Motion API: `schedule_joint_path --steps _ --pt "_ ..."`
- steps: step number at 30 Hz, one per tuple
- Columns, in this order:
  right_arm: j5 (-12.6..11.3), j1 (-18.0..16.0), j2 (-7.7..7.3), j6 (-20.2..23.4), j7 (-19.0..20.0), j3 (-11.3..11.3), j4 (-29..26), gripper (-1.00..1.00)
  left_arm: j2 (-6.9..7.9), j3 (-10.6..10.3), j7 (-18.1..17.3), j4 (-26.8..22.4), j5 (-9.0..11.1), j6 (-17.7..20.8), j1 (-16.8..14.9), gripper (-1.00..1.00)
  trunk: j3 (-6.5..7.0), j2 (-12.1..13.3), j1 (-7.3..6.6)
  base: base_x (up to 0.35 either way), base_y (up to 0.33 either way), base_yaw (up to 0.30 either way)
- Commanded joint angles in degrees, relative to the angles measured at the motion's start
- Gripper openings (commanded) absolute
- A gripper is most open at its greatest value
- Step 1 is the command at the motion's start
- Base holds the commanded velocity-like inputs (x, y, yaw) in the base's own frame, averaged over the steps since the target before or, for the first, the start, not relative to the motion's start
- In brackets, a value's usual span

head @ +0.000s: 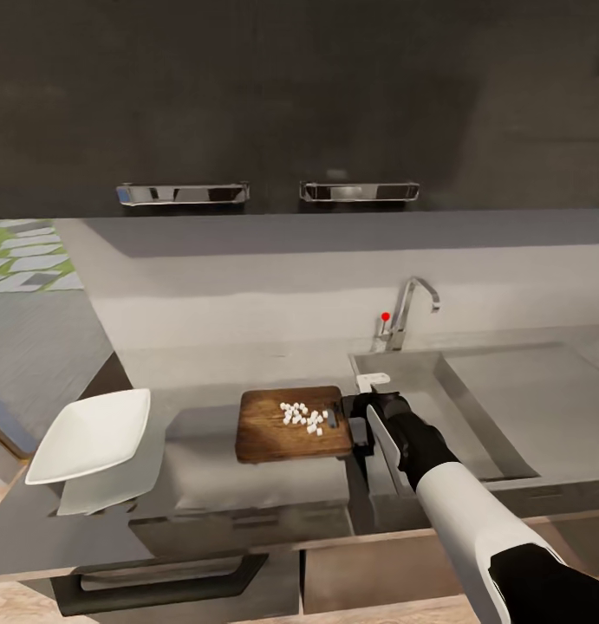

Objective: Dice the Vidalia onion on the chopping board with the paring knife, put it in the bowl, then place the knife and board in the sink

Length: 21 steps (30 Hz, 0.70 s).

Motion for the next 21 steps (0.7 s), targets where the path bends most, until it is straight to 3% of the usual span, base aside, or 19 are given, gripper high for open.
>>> schedule_joint_path --steps 1,6,21 --pt "-0.6 0.0 -0.04 0.2 -0.4 0.2 -0.1 1.0 -0.06 -0.3 0.1 0.2 0.0 -0.3 -0.1 1.0 -0.11 -0.1 0.02 -0.122 0.0 0.0" --pt "-0.6 0.0 -0.03 0.2 -0.4 0.2 0.0 1.0 -0.06 -0.3 0.1 0.2 0.0 -0.3 -0.1 1.0 -0.11 -0.1 0.02 -0.131 0.0 0.0" --pt "-0.6 0.0 0.82 0.2 -0.4 0.2 0.0 1.0 -0.06 -0.3 0.1 0.2 0.0 -0.3 -0.1 1.0 -0.29 -0.1 0.02 -0.005 0.0 0.0"
